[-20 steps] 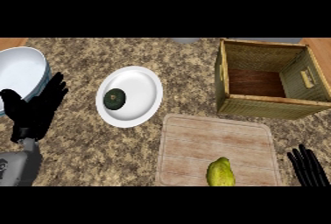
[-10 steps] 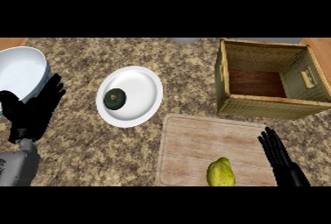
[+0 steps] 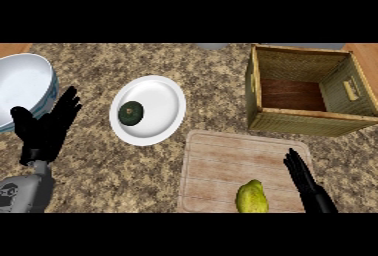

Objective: Pick the pear from the cutting board and place it in the basket

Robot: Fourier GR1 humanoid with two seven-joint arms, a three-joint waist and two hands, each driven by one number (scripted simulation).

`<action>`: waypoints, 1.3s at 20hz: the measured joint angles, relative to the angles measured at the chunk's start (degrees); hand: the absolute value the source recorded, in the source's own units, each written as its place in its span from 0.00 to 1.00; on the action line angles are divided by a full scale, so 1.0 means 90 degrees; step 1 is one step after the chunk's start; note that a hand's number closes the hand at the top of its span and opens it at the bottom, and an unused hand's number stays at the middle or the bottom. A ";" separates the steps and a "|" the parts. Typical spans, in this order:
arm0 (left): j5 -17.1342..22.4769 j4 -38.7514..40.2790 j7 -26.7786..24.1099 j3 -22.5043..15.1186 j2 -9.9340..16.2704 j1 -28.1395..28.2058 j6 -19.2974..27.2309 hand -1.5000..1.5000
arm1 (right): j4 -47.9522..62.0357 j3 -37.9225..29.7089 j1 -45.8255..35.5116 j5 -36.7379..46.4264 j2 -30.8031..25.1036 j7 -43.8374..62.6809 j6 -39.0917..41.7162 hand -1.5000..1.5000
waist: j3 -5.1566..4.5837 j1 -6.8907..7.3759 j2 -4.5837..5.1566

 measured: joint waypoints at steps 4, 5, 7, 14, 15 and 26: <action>0.0023 -0.0040 0.0056 0.0130 0.0024 -0.0043 -0.0102 0.50 | -0.0060 0.0179 0.0293 0.0021 0.0067 -0.0276 0.0047 0.00 | -0.0001 -0.0004 -0.0002; 0.0030 0.0017 0.0034 0.0181 0.0045 -0.0084 -0.0147 0.50 | 0.0049 0.0149 0.0222 -0.0016 0.0032 -0.0344 0.0093 0.00 | 0.0000 -0.0005 -0.0001; 0.0006 -0.0103 0.0164 0.0188 0.0025 -0.0101 -0.0143 0.50 | 0.0064 0.0105 0.0133 -0.0123 -0.0015 -0.0371 0.0174 0.00 | 0.0001 -0.0002 -0.0001; -0.0086 -0.0036 0.0056 0.0269 -0.0064 -0.0038 -0.0217 0.50 | 0.0118 0.0422 0.0242 0.0082 0.0096 -0.0724 -0.0004 0.00 | 0.0000 -0.0004 -0.0001; -0.0075 0.0033 0.0077 0.0295 -0.0053 -0.0102 -0.0248 0.50 | 0.0154 0.0468 0.0238 0.0170 0.0121 -0.0739 -0.0091 0.00 | -0.0002 -0.0006 -0.0001; -0.0155 -0.0065 0.0120 0.0401 -0.0076 -0.0068 -0.0340 0.50 | 0.0219 0.0836 0.0128 0.0666 0.0154 -0.0508 -0.0782 1.00 | -0.0022 -0.0005 -0.0015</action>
